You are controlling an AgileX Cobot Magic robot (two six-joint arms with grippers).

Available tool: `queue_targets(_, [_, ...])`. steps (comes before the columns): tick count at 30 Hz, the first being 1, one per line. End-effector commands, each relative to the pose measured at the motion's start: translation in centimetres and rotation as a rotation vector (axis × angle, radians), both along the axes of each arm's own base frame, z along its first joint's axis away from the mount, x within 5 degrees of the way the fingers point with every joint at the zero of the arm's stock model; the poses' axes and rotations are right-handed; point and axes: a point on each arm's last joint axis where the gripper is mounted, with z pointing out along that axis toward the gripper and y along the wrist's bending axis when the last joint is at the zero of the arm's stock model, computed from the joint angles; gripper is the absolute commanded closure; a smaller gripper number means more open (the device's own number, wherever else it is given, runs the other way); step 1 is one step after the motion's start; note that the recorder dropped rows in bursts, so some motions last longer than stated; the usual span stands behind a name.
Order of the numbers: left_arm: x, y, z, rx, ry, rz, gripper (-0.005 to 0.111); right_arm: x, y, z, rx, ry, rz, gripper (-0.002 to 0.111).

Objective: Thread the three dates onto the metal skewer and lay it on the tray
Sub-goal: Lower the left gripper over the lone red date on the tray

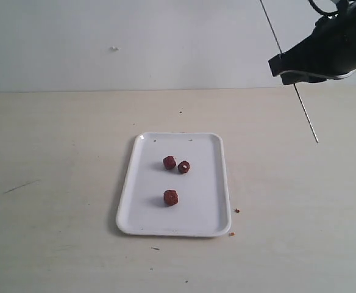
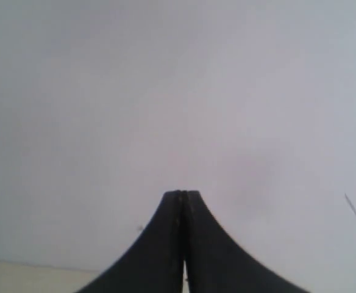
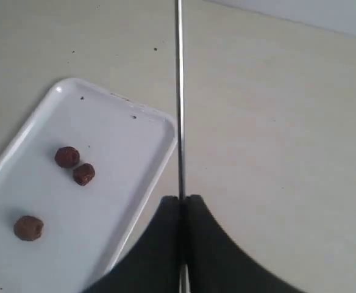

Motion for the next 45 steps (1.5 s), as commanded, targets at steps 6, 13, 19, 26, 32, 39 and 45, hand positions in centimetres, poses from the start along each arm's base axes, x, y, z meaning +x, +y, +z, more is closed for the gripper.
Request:
queue_targets(6, [16.7, -6.2, -2.0, 0.394, 0.453, -0.432, 0.092, 5.4, -2.7, -9.0, -0.116, 0.111, -0.053, 0.108])
queue_targets(13, [23.7, -7.0, -5.7, 1.278, 0.399, 0.097, 0.09, 6.6, -3.1, -10.5, -0.104, 0.186, -0.035, 0.108])
queue_targets(19, [24.6, -6.2, -7.8, 1.441, 1.178, 0.128, 0.09, 6.3, -3.0, -10.6, -0.106, 0.232, -0.004, 0.108])
queue_targets(26, [22.3, -17.2, -10.5, 1.496, 1.004, -0.673, 0.078, 6.1, -3.0, -10.7, -0.109, 0.249, 0.007, 0.108])
queue_targets(32, [19.8, -25.7, -12.0, 1.696, 0.712, -0.847, 0.041, 6.2, -2.8, -10.6, -0.094, 0.238, 0.019, 0.108])
queue_targets(39, [20.8, -28.7, -15.4, 1.717, 0.738, -0.897, 0.043, 6.0, -2.5, -10.6, -0.078, 0.25, 0.056, 0.108])
queue_targets(45, [20.8, -29.2, -17.1, 1.701, 0.789, -0.951, 0.043, 6.0, -2.3, -10.1, -0.061, 0.281, 0.077, 0.108])
